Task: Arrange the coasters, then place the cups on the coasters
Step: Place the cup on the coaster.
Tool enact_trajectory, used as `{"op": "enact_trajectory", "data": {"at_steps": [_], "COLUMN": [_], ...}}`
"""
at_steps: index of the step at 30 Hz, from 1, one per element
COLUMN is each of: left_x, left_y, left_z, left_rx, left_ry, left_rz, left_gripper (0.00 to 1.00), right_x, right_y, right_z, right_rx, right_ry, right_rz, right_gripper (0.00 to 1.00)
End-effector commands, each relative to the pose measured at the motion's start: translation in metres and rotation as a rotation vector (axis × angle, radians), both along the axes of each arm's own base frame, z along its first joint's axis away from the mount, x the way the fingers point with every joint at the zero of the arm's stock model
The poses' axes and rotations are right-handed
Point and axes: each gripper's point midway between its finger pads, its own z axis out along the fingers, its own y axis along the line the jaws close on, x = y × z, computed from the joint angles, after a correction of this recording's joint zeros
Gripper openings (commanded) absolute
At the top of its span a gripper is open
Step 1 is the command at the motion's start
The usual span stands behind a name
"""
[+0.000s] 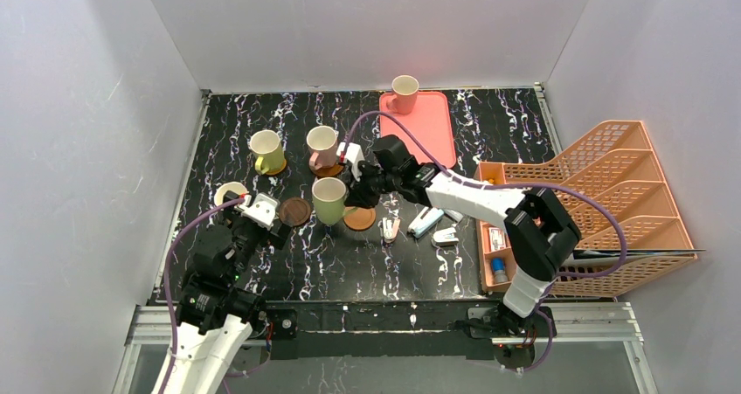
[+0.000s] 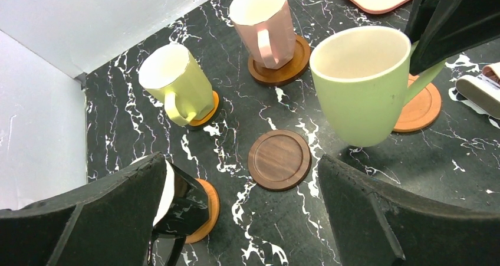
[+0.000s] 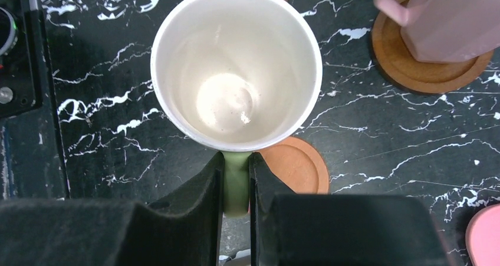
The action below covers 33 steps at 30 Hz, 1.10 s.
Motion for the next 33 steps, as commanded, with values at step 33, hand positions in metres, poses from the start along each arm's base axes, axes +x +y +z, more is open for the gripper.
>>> {"op": "enact_trajectory", "data": {"at_steps": [33], "left_x": [0.014], "left_y": [0.039], "left_z": [-0.01], "left_rx": [0.032], "left_ry": [0.038], "left_rz": [0.216], "left_gripper": [0.98], "right_x": [0.033], "right_y": [0.035], "right_z": [0.087], "right_rx": [0.185], "right_ry": [-0.184], "right_rz": [-0.232], "right_gripper": [0.01]}}
